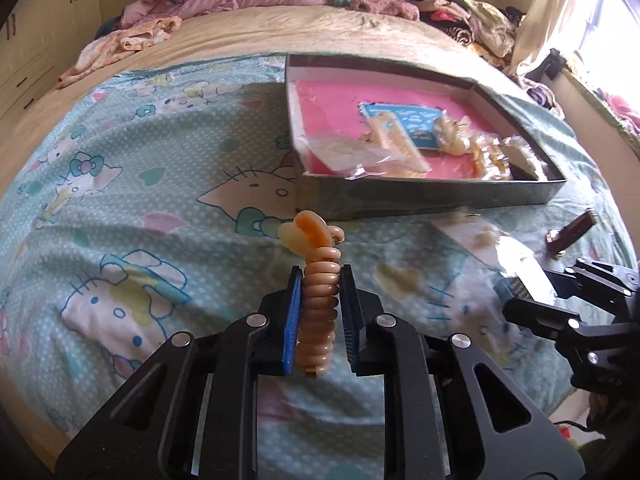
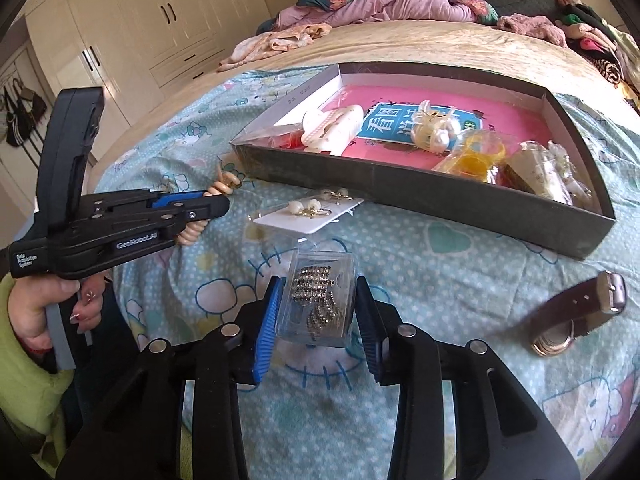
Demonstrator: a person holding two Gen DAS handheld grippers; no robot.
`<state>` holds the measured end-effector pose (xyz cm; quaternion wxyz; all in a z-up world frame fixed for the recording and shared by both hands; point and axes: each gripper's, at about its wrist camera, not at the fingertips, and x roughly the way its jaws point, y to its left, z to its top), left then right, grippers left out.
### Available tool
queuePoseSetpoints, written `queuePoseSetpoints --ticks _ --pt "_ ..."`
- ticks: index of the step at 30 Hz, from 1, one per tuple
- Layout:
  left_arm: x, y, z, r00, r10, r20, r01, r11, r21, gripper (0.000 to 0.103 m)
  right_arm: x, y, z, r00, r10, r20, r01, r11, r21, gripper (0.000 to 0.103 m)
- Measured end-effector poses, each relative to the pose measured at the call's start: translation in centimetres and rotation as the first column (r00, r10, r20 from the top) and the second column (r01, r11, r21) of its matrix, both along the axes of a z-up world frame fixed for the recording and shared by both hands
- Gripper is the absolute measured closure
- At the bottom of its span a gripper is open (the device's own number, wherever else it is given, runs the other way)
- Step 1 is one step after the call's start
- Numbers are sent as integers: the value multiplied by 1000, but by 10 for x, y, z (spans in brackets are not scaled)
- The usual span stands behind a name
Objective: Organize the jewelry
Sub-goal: 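Carry the hair tie and pin box into the grey box and open both tools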
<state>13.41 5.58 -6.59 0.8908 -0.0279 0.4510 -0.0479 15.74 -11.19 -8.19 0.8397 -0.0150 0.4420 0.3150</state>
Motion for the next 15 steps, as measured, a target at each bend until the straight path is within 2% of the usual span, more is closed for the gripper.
queuePoseSetpoints --ticks 6,15 --pt "-20 -12 27 997 -17 76 19 999 -29 92 -13 -19 17 999 -26 34 25 999 30 68" --pt "-32 -29 48 993 -45 110 52 997 -60 92 -20 -40 46 993 -58 107 50 996 80 69"
